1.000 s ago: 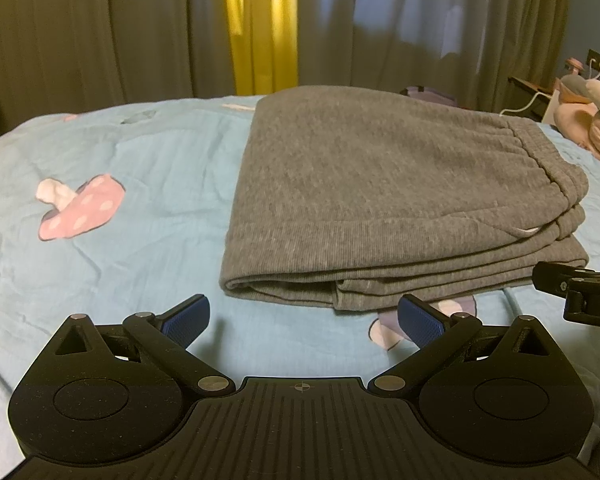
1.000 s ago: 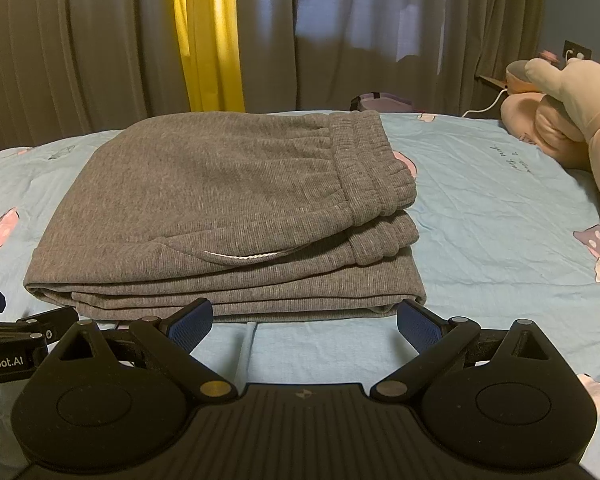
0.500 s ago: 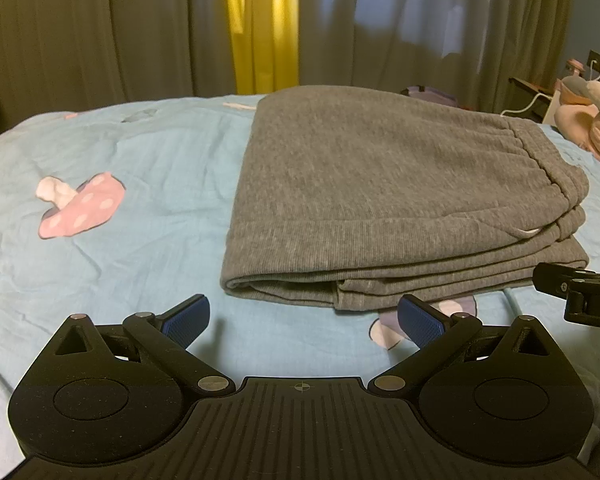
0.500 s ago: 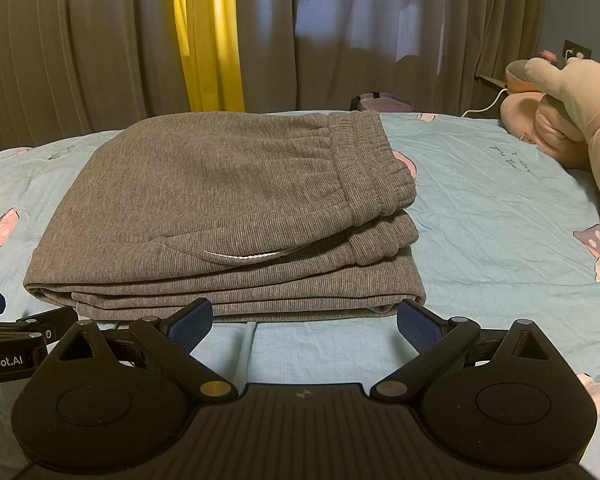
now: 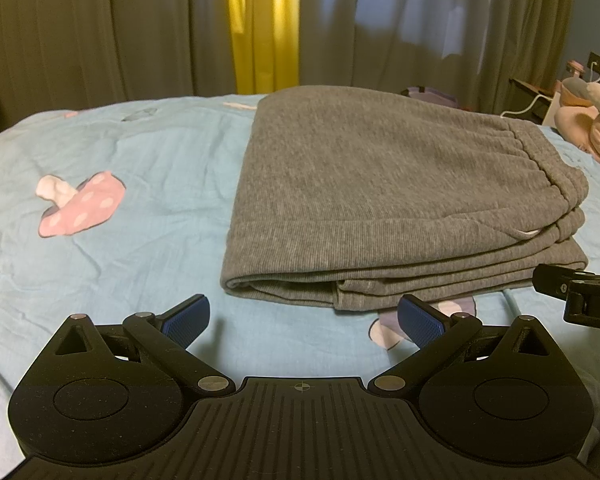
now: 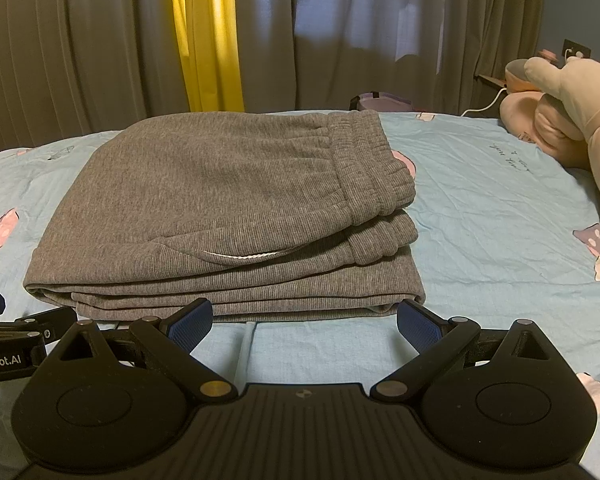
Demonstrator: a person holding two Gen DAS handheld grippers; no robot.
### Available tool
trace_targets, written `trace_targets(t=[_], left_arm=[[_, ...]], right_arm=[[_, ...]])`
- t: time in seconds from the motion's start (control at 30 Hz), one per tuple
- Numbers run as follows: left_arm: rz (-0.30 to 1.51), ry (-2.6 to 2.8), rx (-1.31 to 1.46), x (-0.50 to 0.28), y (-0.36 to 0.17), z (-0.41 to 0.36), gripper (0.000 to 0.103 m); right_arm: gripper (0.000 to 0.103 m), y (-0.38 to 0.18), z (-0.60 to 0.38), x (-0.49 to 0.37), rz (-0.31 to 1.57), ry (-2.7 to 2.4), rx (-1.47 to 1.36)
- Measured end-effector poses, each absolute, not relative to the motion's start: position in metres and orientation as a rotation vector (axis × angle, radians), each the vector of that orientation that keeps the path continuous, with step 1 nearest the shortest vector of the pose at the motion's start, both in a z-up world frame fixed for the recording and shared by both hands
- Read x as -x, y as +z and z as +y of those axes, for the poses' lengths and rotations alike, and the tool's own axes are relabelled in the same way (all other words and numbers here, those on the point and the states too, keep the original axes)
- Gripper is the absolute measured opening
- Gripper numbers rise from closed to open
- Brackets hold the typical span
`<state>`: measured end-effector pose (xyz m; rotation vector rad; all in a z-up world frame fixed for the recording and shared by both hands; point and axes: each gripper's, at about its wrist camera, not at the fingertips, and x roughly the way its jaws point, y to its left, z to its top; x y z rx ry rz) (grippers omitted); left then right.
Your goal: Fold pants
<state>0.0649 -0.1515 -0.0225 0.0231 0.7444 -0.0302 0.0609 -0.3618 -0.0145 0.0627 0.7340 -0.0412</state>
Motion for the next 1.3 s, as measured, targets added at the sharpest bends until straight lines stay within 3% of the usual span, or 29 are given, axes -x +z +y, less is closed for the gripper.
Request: trace_targets(t=[1.3], left_arm=[[0.745,-0.031,-0.012,-0.0643,-0.0212,-0.1505,0.103]], right_arm=[[0.099,-0.0150,-0.3619,-0.0607,0.734,-0.045,-0.065]])
